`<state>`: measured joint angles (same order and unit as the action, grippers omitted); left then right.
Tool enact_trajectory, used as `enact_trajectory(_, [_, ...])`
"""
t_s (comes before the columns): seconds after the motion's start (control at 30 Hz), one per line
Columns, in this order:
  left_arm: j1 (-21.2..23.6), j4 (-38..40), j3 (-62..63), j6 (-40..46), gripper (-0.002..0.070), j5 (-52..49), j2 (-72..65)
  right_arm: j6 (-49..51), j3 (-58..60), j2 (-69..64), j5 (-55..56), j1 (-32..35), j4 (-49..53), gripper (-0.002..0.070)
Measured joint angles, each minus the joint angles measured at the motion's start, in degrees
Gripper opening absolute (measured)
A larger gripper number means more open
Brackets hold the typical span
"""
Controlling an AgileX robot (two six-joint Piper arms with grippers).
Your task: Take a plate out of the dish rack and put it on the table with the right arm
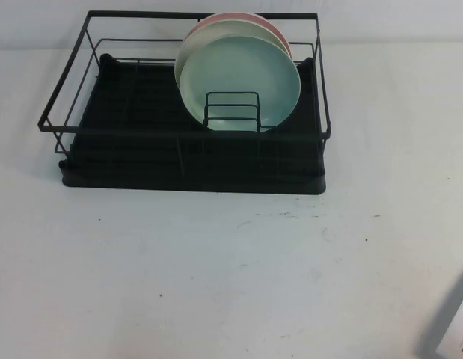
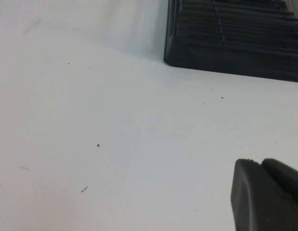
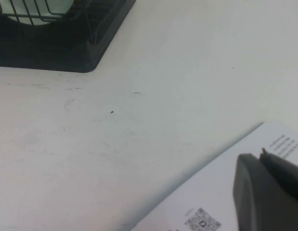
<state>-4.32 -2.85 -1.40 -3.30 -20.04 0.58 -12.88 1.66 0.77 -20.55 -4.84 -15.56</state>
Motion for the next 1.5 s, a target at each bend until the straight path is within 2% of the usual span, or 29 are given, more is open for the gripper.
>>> enact_trajectory(1.07, [0.0, 0.0, 0.0, 0.0, -0.0004, 0.0, 0.0, 0.0, 0.0, 0.0, 0.0, 0.0, -2.4, -0.0018])
enact_trajectory(1.5, [0.0, 0.0, 0.0, 0.0, -0.0004, 0.0, 0.0, 0.0, 0.0, 0.0, 0.6, 0.0, -11.8, -0.0018])
